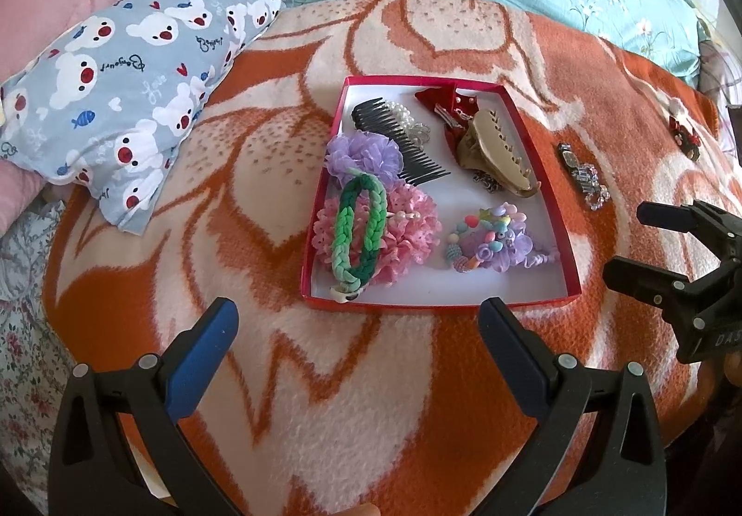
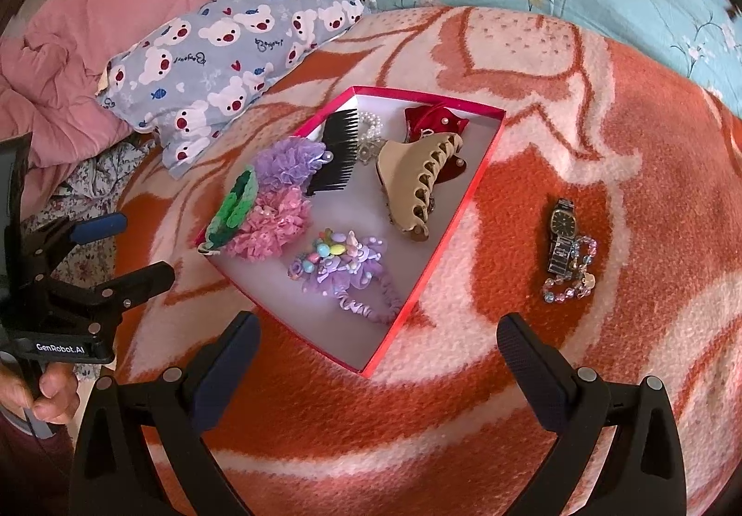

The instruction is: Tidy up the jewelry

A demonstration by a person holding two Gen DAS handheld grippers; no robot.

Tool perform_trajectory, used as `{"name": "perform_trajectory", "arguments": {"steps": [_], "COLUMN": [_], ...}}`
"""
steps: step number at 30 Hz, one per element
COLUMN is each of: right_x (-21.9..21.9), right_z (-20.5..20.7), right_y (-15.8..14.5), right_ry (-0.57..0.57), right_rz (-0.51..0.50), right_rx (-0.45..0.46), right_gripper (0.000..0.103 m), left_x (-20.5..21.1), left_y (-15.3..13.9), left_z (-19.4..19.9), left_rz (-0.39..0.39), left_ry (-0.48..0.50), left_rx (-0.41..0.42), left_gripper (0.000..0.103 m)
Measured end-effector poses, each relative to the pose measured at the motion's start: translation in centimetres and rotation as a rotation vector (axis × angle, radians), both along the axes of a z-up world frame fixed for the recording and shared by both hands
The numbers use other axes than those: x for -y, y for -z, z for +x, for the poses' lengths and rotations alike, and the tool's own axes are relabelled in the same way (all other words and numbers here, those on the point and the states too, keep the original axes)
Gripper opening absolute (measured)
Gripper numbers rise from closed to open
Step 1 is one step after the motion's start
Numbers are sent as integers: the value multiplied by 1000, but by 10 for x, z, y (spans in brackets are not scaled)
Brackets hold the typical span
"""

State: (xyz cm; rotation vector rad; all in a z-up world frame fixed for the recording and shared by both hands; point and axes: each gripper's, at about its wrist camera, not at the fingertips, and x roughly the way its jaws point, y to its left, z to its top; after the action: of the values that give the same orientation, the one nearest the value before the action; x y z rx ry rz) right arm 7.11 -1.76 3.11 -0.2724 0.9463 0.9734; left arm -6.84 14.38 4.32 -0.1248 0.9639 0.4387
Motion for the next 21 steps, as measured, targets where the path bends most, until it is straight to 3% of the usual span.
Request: {"name": "perform_trajectory", "arguments": {"steps": [21], "right_x": [-3], "right_z": [-4], "right_y": [1], "right_ry": [-1], "right_rz": [3], "right_rx": [-1], "right_gripper": [103], "left_x": [-1], "left_y": [4], "left_z": [-1], "left_rz": [-6], "left_ry": [0], "left_rx": [-5], "left_gripper": [103]}}
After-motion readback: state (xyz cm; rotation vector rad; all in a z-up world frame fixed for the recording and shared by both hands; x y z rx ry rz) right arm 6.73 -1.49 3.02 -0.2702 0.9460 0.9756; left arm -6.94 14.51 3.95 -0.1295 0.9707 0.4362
